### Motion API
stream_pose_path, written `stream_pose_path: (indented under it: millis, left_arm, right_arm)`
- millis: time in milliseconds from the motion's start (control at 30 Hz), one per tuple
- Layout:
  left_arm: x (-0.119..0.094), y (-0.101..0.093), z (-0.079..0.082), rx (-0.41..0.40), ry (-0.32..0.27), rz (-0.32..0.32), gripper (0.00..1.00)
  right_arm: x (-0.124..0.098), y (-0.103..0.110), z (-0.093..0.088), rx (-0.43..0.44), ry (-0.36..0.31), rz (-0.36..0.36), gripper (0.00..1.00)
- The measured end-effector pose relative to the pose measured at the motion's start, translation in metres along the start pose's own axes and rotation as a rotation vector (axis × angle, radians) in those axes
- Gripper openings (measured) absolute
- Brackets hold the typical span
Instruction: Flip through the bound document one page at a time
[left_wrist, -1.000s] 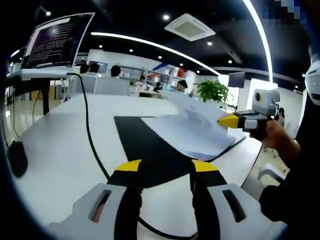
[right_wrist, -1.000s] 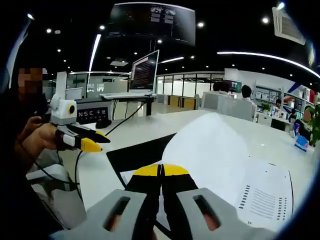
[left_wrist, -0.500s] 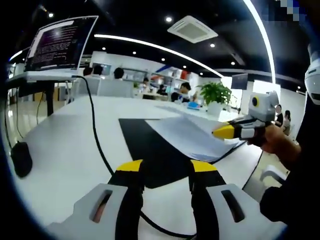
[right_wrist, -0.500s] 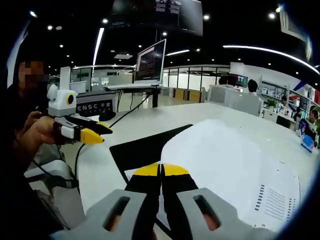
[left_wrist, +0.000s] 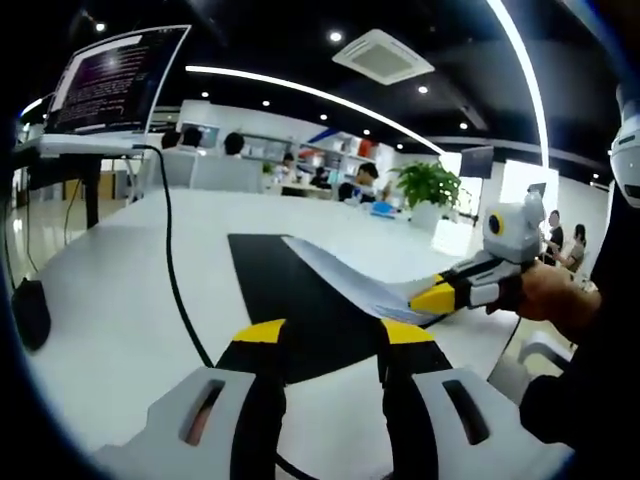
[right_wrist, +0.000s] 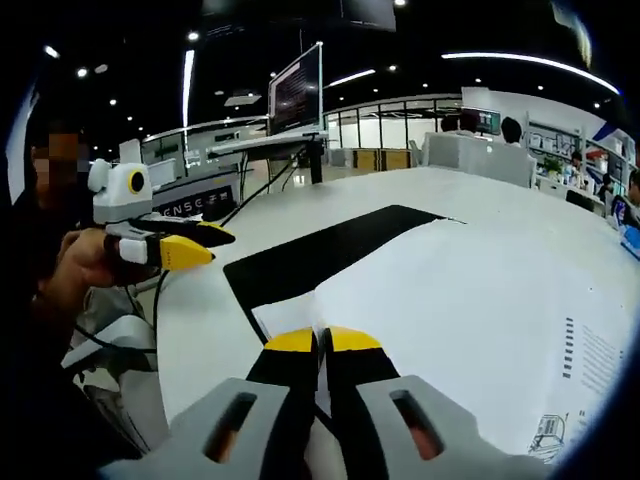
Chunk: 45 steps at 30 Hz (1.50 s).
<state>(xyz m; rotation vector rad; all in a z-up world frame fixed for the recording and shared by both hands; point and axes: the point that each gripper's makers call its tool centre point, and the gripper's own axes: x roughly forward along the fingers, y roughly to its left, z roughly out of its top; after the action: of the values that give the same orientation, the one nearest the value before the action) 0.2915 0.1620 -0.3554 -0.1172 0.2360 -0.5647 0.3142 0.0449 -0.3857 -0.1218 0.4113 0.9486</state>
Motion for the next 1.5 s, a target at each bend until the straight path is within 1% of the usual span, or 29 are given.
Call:
stream_pose_path:
  millis: [67, 100, 167, 267, 433, 733, 967, 1200, 1500]
  left_arm:
    - [0.001, -0.001, 0.002, 0.000, 0.002, -0.001, 0.37]
    - [0.001, -0.002, 0.002, 0.000, 0.005, -0.002, 0.37]
    - [0.001, -0.006, 0.006, 0.011, 0.000, -0.009, 0.37]
    - [0.004, -0.011, 0.012, 0.019, -0.013, -0.024, 0.37]
    - [0.007, -0.013, 0.010, 0.023, -0.010, -0.030, 0.37]
    - [0.009, -0.021, 0.002, 0.023, 0.017, -0.045, 0.37]
    - [0.013, -0.026, -0.001, 0.024, 0.029, -0.059, 0.38]
    - [0.016, -0.033, -0.002, 0.027, 0.040, -0.079, 0.37]
    - [0.018, -0.036, -0.002, 0.031, 0.047, -0.093, 0.38]
  right_arm:
    - [0.001, 0.001, -0.001, 0.016, 0.004, 0.005, 0.06]
    - [0.003, 0.003, -0.003, 0.039, 0.009, 0.016, 0.08]
    - [0.005, 0.002, -0.003, 0.068, 0.011, 0.026, 0.08]
    - [0.004, 0.003, -0.003, 0.072, 0.012, 0.037, 0.08]
    - [0.003, 0.006, -0.002, 0.102, 0.010, 0.054, 0.11]
    - [0.004, 0.009, -0.003, 0.062, 0.007, 0.049, 0.12]
    - [0.005, 0.011, -0.003, 0.031, 0.025, 0.060, 0.15]
    - [0.006, 0.015, -0.002, 0.063, 0.023, 0.096, 0.18]
    - [0.006, 0.016, -0.002, 0.042, 0.025, 0.095, 0.18]
